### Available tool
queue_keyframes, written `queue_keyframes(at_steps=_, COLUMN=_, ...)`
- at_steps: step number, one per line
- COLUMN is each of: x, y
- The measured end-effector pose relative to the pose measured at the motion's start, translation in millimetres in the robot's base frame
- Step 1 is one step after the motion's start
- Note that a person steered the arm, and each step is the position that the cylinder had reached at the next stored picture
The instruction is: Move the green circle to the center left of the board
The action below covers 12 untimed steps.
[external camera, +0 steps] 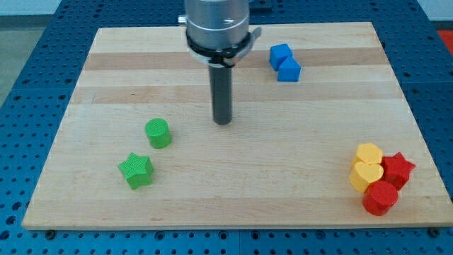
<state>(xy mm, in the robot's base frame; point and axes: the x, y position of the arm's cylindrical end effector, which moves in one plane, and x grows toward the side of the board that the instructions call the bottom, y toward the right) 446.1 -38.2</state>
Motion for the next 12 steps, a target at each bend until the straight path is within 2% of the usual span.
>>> queue_keyframes(at_steps=1, x=-1.4, y=-24.6)
queue_keyframes(at_steps=2, x=8.8, y=-24.6)
queue_keyframes(at_steps=4, x=62.0, y=-28.0)
queue_keyframes(at_steps=5, x=39.3, y=-66.4)
queue_keyframes(at_steps=7, x=-4.1, y=-97.5)
queue_keyframes(at_steps=9, x=2.2, y=-89.6)
queue_keyframes(at_steps=11, x=71.0, y=-89.4)
queue_keyframes(at_steps=12, x=51.0, y=-129.4)
